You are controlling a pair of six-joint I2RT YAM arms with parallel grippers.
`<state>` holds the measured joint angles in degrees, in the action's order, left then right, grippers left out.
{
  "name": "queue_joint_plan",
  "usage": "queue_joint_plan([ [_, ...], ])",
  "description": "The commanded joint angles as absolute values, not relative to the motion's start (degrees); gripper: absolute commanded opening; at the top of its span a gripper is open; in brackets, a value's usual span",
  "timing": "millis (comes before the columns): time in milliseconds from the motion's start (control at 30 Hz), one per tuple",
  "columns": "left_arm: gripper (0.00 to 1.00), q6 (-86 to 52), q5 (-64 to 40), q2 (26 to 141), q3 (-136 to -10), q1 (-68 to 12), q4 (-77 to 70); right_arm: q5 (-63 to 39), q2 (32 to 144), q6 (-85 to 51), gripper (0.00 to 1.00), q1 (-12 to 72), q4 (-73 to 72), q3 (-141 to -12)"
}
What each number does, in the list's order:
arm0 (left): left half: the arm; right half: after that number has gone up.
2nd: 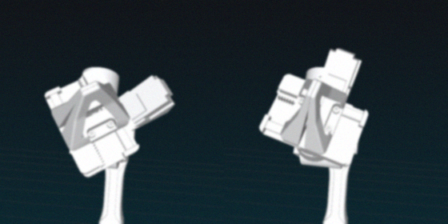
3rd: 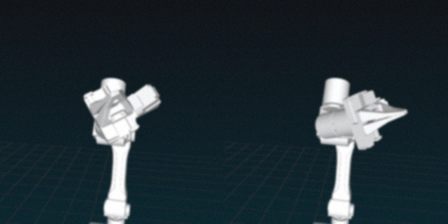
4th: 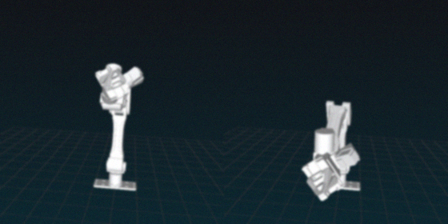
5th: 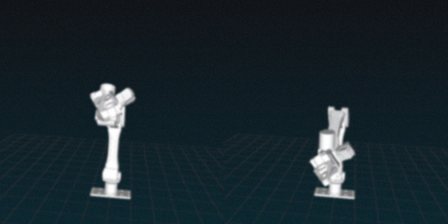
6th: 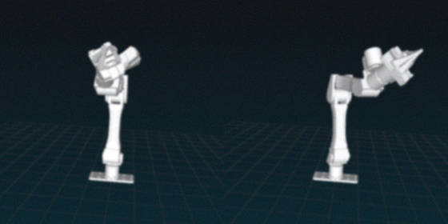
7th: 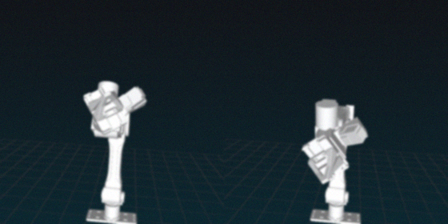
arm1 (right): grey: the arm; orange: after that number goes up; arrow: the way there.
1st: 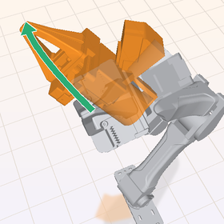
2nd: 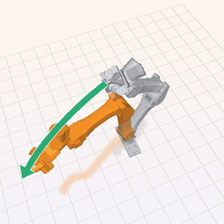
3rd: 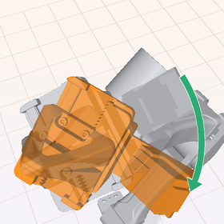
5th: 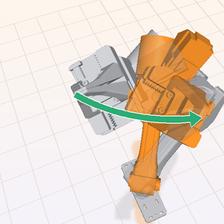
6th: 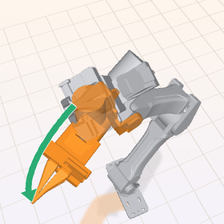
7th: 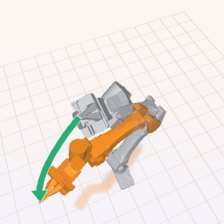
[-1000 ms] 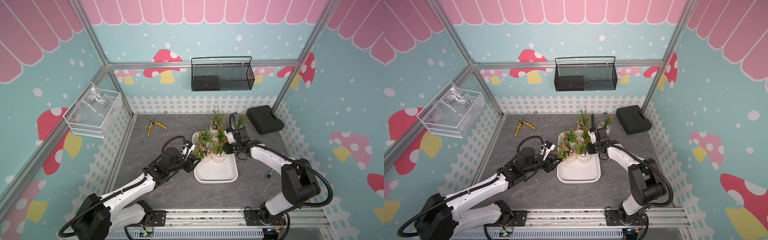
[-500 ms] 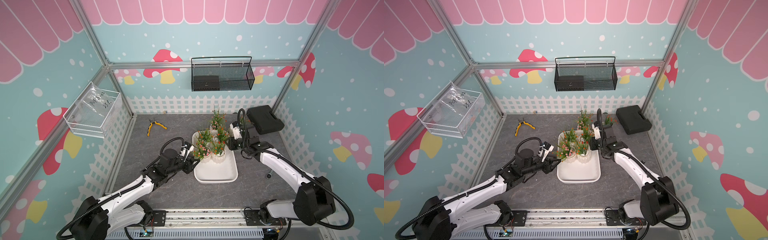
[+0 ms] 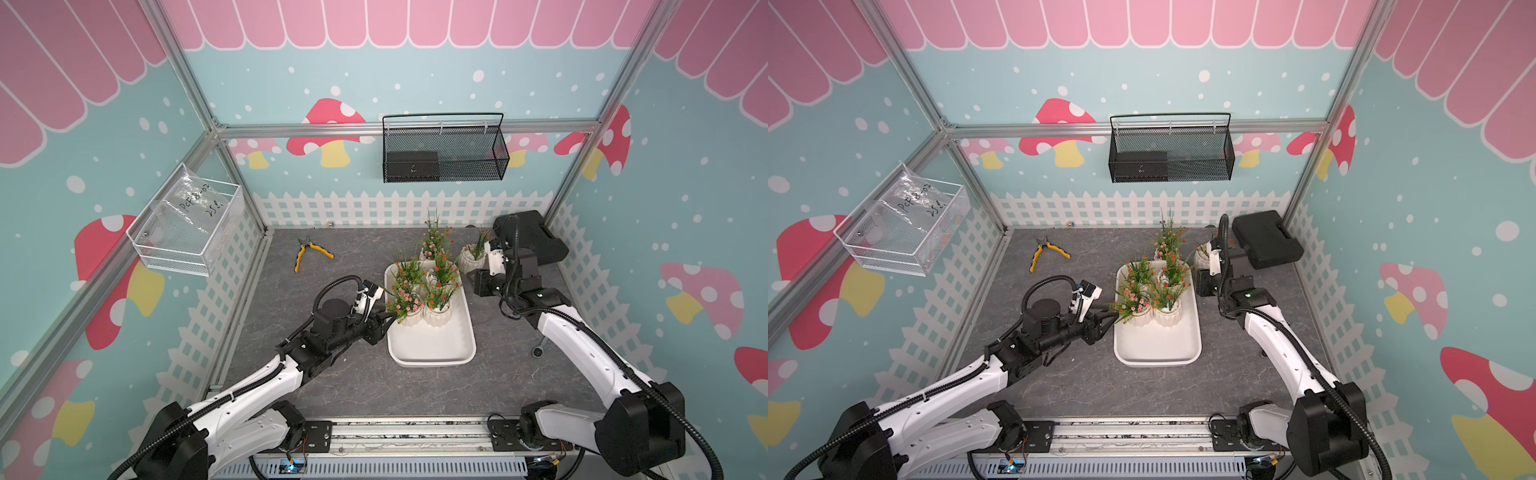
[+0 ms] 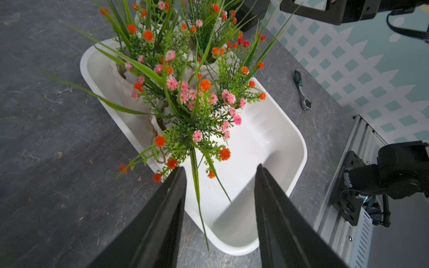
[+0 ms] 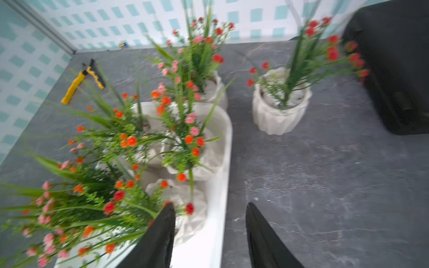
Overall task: Put the potted gypsophila into the storage box
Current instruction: Place the baby's breath potted plant at the storage box, then pick up the baby's breath potted plant from the center of the board.
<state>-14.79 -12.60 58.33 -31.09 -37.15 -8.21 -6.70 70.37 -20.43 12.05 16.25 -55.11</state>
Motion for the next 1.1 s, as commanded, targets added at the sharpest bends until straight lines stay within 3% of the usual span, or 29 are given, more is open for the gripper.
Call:
queue_joint_plan([
  [0, 0.49, -15.2, -9.7, 57.1, -30.6, -36.8, -11.5, -4.1, 68.6, -20.4, 0.53, 8.4, 16.0, -54.5],
  [367, 0.51, -15.8, -7.1, 59.9, -33.3, -36.9, -12.6, -8.8, 74.1, -20.9, 0.54, 1.6, 13.3, -57.0],
  [700, 0.51, -14.3, -2.3, 67.6, -40.6, -36.4, -10.8, -9.7, 87.4, -22.4, 0.54, -0.5, 11.5, -65.7],
  [1067, 0.51, -11.1, -6.9, 78.5, -48.7, -33.2, -12.1, -9.8, 101.9, -21.8, 0.50, -1.1, 13.8, -77.7],
])
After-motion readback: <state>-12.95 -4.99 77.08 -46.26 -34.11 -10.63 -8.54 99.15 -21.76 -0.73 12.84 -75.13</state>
